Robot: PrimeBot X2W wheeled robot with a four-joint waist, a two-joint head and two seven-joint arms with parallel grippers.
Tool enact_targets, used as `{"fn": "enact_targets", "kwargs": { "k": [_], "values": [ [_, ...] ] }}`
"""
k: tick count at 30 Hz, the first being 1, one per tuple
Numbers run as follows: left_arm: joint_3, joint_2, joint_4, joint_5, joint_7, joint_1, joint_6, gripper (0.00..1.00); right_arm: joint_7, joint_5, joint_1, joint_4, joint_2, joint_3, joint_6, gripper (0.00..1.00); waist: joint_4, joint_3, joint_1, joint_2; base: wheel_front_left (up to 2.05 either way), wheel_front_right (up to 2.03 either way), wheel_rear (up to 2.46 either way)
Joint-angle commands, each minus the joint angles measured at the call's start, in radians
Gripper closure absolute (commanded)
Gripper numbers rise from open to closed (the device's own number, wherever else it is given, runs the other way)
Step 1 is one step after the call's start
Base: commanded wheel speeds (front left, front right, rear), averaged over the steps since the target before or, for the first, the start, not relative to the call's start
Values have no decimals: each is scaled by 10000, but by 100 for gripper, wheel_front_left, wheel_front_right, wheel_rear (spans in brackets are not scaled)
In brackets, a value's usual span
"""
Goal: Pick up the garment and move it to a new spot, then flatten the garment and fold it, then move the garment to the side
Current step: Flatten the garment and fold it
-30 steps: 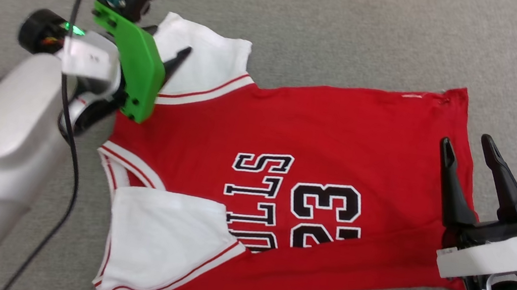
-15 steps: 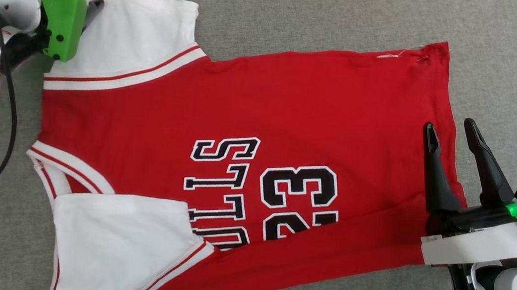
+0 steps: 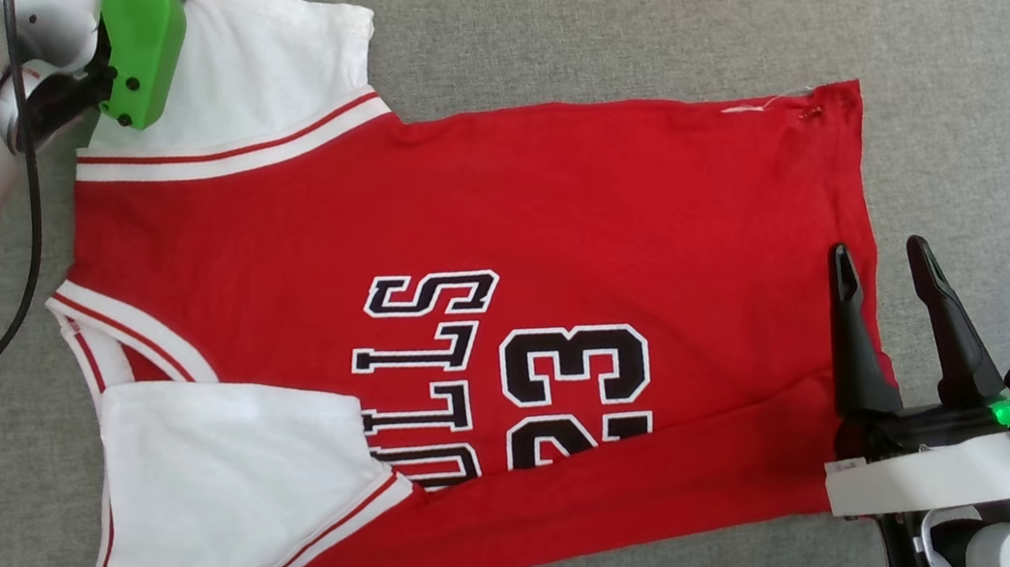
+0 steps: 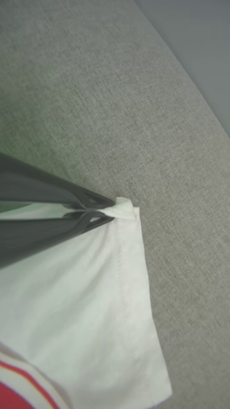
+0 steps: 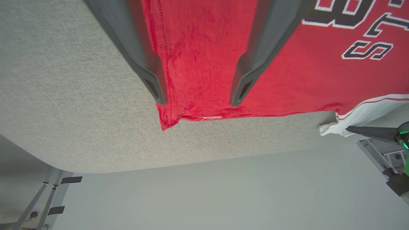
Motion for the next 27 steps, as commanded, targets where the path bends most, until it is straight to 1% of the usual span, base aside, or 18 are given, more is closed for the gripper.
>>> {"fn": "enact_targets", "kwargs": {
  "k": [1,5,9,13,17,19,21,24,27],
  "values": [
    [-105,-34,181,-116,-186,348,-28,100,47,8,-131,35,-41,-71,-7,0,161,-247,-1,-1,0,0,0],
    [-90,-175,132,-386,-835,366,-28,100,309,-20,-7,96,-200,-163,-7,0,421,-702,-1,-1,0,0,0],
    [-65,-194,-100,-626,-1350,449,-28,100,813,-92,125,90,-513,-287,-7,0,762,-1148,-1,-1,0,0,0],
    [-80,-240,-529,-839,-1601,686,-28,100,1703,-200,181,16,-1044,-504,-7,0,1184,-1484,-1,-1,0,0,0],
    [-129,-223,-1273,-984,-1568,1015,13,100,2992,-215,-46,-154,-1724,-765,-7,0,1563,-1602,-1,-1,0,0,0],
    [-125,-172,-1804,-1028,-1572,1198,143,100,3821,-67,-221,-215,-2110,-818,-7,0,1741,-1581,-1,-1,0,0,0],
    [-122,-53,-2436,-990,-1615,1387,363,100,4652,124,-493,-239,-2558,-794,-7,0,1908,-1502,-1,-1,0,0,0],
    [-79,157,-3598,-1003,-1626,1763,801,100,5853,501,-1027,-61,-3177,-709,-7,0,2170,-1293,-1,-1,0,0,0],
    [-11,426,-4786,-1020,-1569,2096,1251,100,6799,828,-1628,208,-3642,-556,-7,0,2413,-1042,-1,-1,0,0,0]
  ]
}}
